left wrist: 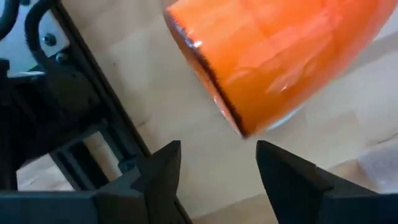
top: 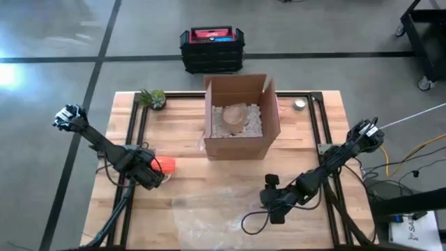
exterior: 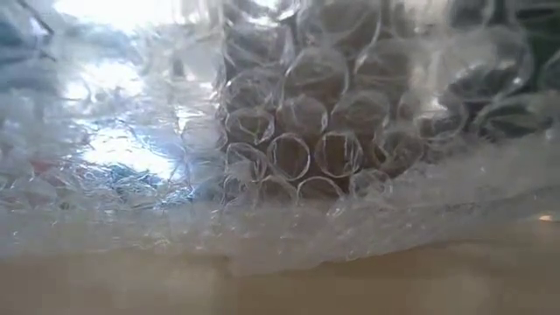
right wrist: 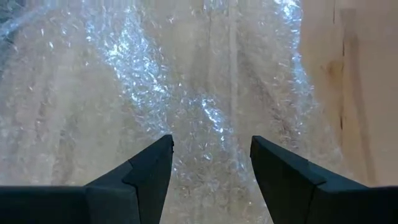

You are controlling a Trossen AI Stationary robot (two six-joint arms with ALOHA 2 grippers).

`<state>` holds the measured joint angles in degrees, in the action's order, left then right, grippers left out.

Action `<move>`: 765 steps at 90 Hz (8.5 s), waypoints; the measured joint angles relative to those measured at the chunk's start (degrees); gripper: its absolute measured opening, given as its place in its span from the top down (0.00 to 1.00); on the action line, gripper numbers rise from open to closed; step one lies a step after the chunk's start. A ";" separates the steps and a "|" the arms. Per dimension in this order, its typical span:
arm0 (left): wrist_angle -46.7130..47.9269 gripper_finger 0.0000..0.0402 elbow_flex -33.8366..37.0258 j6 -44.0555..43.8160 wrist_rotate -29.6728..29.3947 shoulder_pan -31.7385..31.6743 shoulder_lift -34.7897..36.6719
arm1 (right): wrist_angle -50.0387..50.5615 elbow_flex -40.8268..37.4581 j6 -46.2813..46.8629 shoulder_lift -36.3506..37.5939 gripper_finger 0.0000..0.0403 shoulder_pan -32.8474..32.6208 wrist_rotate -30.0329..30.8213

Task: Wrap mug
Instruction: Wrap the orange mug with bubble wrap

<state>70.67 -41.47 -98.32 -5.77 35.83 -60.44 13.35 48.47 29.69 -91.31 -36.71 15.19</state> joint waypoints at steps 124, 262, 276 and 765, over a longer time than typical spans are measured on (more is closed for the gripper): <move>-25.32 1.00 -8.97 23.96 -27.25 0.02 -5.38 | -11.84 2.79 -5.86 -2.02 0.51 0.01 -2.15; -10.91 1.00 -52.80 60.67 3.73 -9.09 -46.85 | 27.76 25.30 -0.17 -5.49 0.51 -0.60 9.09; -10.46 1.00 -59.61 67.38 5.86 -11.88 -52.46 | 27.90 20.62 8.75 -5.03 0.51 -4.83 10.92; -76.18 0.85 -18.54 64.37 -13.06 -7.17 -39.74 | 0.81 22.07 -22.86 -8.24 0.82 11.90 -2.57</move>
<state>-5.51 -60.01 -33.94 -18.83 28.67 -100.18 14.16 70.54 6.83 -99.55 -24.81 12.62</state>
